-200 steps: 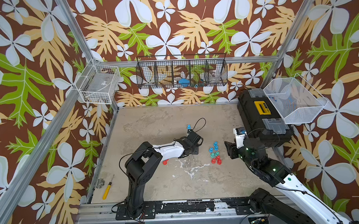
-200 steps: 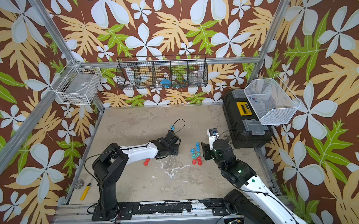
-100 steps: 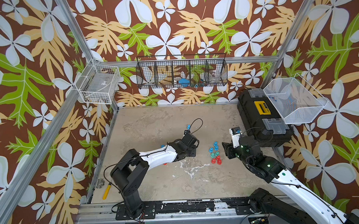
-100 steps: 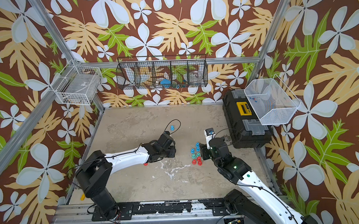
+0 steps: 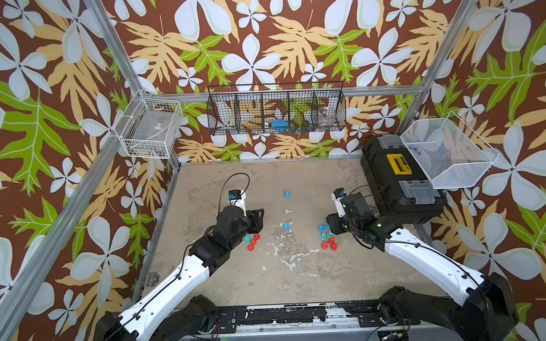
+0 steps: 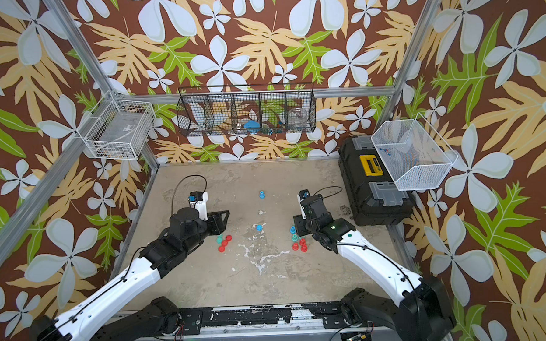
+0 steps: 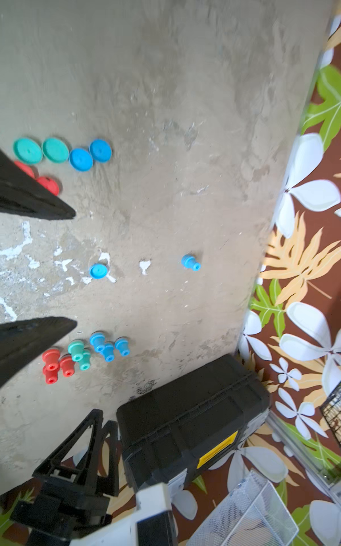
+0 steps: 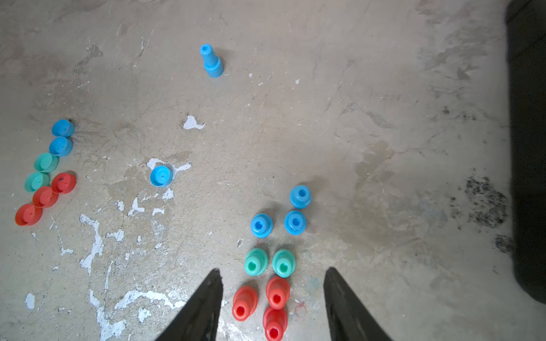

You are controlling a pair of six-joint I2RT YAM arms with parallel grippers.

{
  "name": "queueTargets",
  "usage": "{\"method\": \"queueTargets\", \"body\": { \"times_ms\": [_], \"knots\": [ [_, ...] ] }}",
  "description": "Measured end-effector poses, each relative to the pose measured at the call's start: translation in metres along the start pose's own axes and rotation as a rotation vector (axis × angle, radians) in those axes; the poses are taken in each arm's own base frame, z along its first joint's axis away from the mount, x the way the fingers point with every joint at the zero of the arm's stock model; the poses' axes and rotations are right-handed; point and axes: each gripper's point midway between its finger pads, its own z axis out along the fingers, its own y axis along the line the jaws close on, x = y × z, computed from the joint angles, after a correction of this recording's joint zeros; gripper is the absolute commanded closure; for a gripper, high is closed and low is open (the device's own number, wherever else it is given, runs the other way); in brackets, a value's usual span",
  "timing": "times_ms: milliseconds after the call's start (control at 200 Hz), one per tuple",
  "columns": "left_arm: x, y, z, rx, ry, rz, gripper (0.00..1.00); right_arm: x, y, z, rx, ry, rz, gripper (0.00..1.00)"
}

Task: Close the stamp cap
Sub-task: Move the cover to the center of the board, then pick up the stamp from the center of the board.

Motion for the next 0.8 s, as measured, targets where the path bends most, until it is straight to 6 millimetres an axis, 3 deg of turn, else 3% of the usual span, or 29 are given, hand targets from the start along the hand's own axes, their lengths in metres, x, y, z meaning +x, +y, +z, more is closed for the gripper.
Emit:
{"method": "queueTargets", "body": {
  "times_ms": [165, 380, 796],
  "knots": [
    [0.001, 0.026, -0.017, -0.064, -0.01, 0.039, 0.45, -0.007, 0.009, 0.024, -0.015, 0.074, -0.041, 0.48],
    [0.014, 0.048, -0.031, -0.126, -0.016, 0.092, 0.44, 0.005, 0.015, 0.055, -0.022, 0.195, -0.093, 0.53],
    [0.013, 0.058, -0.049, -0.159, -0.055, 0.114, 0.44, 0.029, 0.015, 0.076, -0.01, 0.297, -0.127, 0.55]
  ]
}}
